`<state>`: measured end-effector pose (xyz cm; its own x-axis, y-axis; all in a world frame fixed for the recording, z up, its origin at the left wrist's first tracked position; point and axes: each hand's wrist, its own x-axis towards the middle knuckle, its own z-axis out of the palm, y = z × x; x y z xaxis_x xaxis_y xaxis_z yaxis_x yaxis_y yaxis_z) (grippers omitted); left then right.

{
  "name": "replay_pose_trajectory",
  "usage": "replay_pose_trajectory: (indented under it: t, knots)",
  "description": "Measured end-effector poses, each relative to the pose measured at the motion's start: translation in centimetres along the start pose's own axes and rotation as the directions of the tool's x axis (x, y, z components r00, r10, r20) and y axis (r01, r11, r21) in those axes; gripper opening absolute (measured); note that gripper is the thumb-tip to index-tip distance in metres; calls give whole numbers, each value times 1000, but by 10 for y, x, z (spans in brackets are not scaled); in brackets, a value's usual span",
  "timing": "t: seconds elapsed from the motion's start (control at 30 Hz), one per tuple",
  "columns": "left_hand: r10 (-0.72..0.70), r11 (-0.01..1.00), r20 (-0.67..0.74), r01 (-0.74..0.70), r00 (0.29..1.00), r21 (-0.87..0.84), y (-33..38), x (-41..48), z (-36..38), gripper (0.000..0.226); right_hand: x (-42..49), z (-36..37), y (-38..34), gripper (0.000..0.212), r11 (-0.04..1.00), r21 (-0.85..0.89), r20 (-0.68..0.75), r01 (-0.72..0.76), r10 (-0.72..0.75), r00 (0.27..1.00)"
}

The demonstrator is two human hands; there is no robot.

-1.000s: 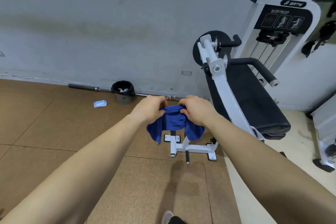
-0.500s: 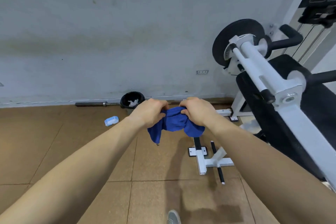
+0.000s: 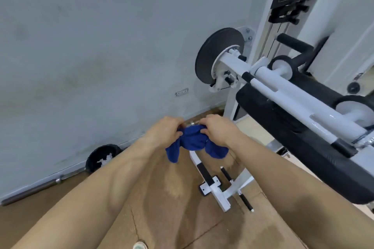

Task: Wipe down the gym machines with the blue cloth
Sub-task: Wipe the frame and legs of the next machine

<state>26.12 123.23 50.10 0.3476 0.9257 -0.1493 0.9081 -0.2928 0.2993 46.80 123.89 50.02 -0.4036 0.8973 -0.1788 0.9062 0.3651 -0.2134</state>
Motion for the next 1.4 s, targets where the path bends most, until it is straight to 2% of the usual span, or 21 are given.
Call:
replay_pose_trajectory:
  t: [0.17, 0.33, 0.57, 0.77, 0.9, 1.07, 1.23, 1.3, 1.4]
  knots:
    - [211, 977, 65, -209, 975, -37, -42, 66, -20, 14, 33, -6, -9, 15, 971, 49, -39, -234, 236, 971]
    - [361, 933, 103, -356, 927, -59, -72, 129, -32, 13, 67, -7, -16, 19, 917, 84, -65, -390, 396, 916]
    - [453, 891, 161, -450, 877, -52, -82, 223, -14, 11, 124, 16, 27, 22, 827, 211, -83, -521, 546, 833]
    - [450, 893, 211, -442, 868, -87, -90, 314, 21, 10, 177, 44, 75, 26, 752, 292, -87, -592, 637, 766]
    - [446, 887, 117, -420, 887, -192, -93, 368, 64, 12, 212, 73, 106, 24, 666, 404, -160, -627, 726, 669]
    - [497, 824, -22, -480, 868, -302, -91, 438, 131, 9, 263, 108, 158, 21, 603, 459, -261, -652, 793, 550]
    - [512, 728, -228, -559, 828, -397, -76, 515, 199, 11, 315, 150, 210, 13, 563, 484, -432, -670, 819, 377]
    - [490, 638, -307, -576, 816, -512, -69, 538, 225, 12, 334, 164, 227, 17, 585, 501, -540, -638, 787, 298]
    - [416, 438, -425, -587, 804, -681, -61, 561, 257, 13, 358, 176, 246, 17, 619, 547, -641, -564, 743, 192]
